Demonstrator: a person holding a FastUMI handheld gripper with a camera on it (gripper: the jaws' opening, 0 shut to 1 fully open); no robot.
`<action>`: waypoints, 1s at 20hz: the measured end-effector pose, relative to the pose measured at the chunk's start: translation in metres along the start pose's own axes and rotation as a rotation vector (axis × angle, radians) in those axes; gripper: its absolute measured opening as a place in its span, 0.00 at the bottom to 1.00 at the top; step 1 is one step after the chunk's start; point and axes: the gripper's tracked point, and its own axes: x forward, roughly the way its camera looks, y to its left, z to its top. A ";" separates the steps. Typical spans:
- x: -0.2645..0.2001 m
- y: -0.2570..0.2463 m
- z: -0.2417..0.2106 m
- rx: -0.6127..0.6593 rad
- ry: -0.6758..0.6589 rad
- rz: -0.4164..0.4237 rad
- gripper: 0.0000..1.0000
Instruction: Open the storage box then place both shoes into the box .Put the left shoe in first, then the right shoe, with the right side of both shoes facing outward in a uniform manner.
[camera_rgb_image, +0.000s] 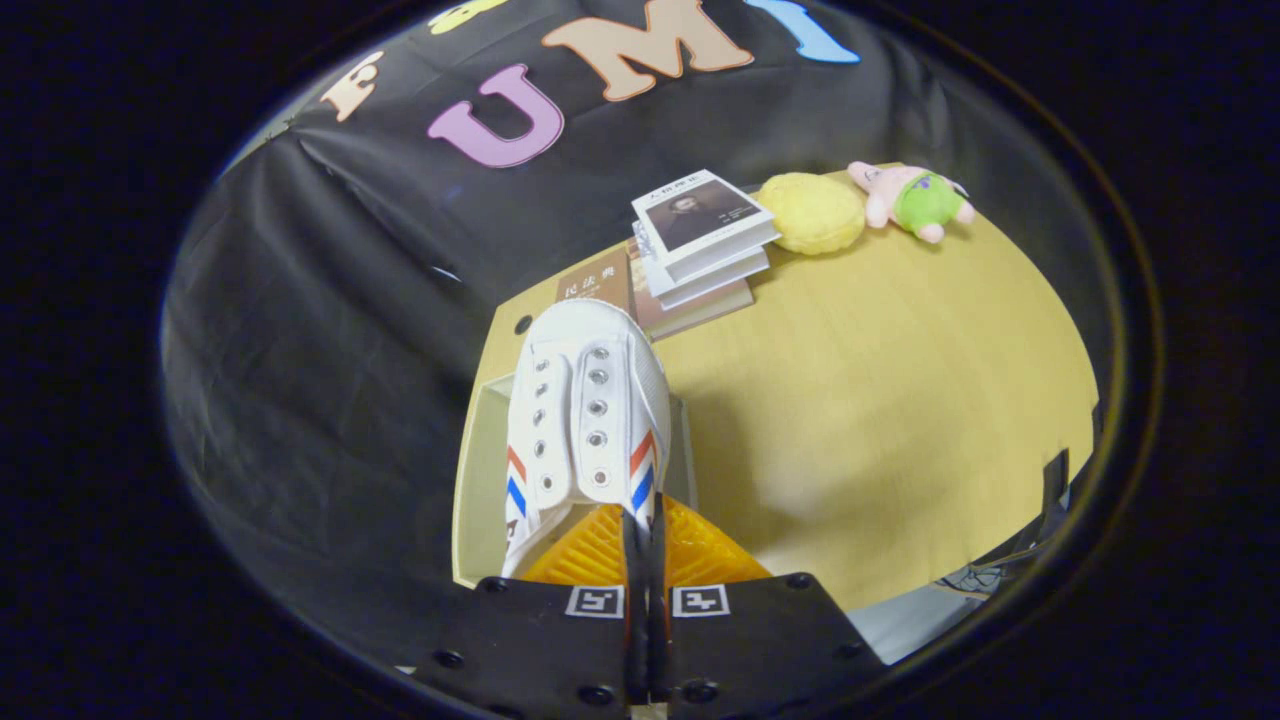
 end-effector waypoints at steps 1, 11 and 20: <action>0.004 0.006 -0.002 -0.003 0.004 0.001 0.04; 0.041 0.053 -0.023 0.003 0.039 0.053 0.25; 0.016 0.047 0.015 -0.049 -0.105 0.081 0.87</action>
